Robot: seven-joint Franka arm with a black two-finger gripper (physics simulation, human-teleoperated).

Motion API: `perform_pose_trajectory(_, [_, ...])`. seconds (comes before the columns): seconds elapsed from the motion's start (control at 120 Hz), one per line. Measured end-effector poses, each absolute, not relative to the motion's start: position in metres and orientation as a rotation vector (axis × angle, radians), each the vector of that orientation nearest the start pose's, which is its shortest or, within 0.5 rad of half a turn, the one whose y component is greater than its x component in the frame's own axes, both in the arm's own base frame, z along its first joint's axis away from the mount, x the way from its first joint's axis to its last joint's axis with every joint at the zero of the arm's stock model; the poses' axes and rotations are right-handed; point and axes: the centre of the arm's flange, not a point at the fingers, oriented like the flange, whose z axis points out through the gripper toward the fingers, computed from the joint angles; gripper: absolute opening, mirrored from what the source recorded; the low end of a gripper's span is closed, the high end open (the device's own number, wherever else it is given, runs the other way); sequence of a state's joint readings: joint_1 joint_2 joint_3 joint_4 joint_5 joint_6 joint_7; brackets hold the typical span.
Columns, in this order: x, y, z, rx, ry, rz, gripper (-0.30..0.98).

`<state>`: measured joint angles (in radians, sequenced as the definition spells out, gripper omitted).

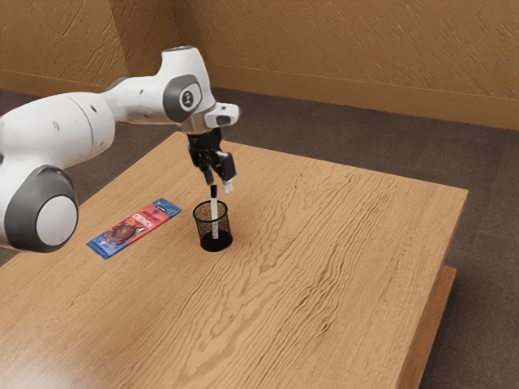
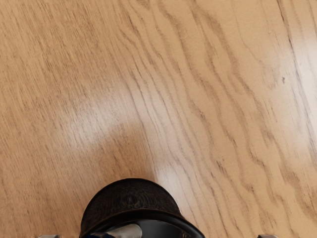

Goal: Take the marker out of the pen holder and place it to the left of the pen holder.

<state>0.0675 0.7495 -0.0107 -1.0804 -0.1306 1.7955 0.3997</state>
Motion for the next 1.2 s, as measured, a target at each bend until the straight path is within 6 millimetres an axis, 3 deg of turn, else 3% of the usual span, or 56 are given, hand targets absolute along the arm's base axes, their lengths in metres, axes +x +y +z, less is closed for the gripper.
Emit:
perform_pose_trajectory(0.125, [0.753,0.045,0.374,-3.241,0.422,0.003,0.43])
perform_pose_trajectory(0.383, [0.757,0.048,0.366,-3.248,0.331,-0.015,0.35])
perform_pose_trajectory(0.742, [0.758,0.054,0.356,-3.247,0.247,-0.009,0.07])
perform_pose_trajectory(1.2, [0.757,0.054,0.366,-3.229,0.202,-0.014,-0.08])
